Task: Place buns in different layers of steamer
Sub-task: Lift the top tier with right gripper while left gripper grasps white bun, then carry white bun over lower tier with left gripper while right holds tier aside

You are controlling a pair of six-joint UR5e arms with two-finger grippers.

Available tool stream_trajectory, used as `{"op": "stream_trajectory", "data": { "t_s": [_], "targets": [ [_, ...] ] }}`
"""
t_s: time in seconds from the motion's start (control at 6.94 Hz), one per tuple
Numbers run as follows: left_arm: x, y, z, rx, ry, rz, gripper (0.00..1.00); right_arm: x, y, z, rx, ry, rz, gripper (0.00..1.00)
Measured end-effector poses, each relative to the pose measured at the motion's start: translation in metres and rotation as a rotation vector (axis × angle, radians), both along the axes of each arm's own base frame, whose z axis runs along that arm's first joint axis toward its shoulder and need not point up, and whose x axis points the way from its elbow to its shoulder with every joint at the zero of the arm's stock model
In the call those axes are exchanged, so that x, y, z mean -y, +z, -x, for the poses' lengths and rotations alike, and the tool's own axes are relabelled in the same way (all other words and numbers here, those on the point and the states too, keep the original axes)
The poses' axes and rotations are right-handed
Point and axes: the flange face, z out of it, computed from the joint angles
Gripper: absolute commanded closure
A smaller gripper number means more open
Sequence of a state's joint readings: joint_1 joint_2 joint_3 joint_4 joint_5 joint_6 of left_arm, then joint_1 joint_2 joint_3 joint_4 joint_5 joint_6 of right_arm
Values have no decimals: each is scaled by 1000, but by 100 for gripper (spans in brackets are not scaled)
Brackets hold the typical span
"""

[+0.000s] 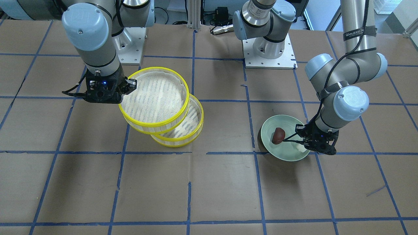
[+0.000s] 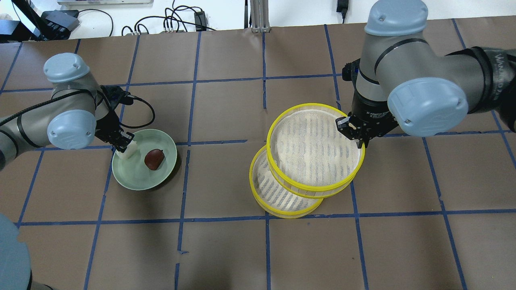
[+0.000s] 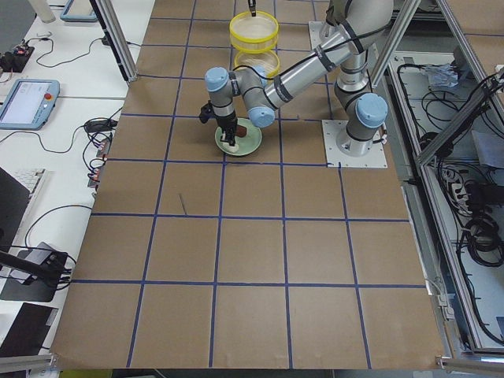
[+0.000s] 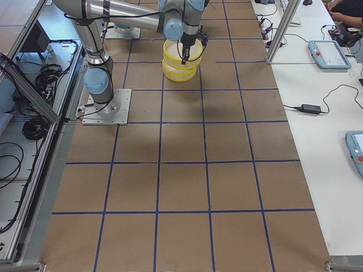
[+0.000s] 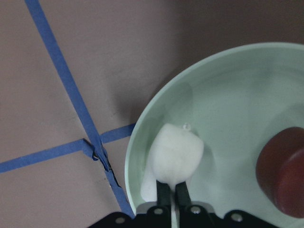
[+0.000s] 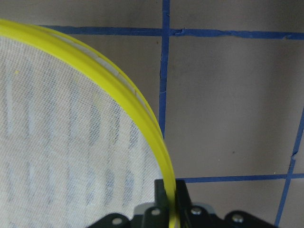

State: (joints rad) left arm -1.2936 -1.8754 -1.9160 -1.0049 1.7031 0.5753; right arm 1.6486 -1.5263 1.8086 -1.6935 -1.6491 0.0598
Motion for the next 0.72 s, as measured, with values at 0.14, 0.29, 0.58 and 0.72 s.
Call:
{"op": "stream_trajectory", "data": {
  "t_s": [0.14,0.29,0.58,0.72],
  "targets": [
    [1,17,6,9,13,24,97,0,1,0,0,0,1,91],
    [3,37,29,17,52,45,97,0,2,1,-1,0,4,91],
    [-7,63,137,24,122,90,97,1,5,9,-25,18,9,91],
    [-21,68,197,-8,174,109,97,1,13,24,-40,35,12,89]
  ]
}}
